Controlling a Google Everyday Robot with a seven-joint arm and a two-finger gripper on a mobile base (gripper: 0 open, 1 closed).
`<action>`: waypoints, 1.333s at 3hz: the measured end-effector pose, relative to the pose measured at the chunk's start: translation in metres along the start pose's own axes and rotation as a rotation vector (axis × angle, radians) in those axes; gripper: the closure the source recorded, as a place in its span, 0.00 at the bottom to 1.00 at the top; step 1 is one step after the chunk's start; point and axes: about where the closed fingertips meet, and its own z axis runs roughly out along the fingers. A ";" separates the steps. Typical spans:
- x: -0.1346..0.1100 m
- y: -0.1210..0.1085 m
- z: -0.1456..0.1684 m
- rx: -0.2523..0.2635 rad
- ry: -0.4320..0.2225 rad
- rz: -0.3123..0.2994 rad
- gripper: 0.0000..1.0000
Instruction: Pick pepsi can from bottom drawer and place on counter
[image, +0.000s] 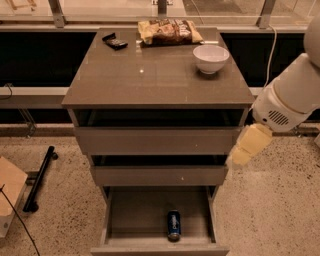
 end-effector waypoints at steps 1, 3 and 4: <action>-0.013 0.004 0.038 -0.064 -0.023 0.079 0.00; -0.028 0.010 0.146 -0.123 -0.018 0.278 0.00; -0.028 0.010 0.146 -0.123 -0.018 0.278 0.00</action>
Offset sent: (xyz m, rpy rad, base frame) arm 0.0478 0.0628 -0.1220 0.1653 0.1736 -0.1990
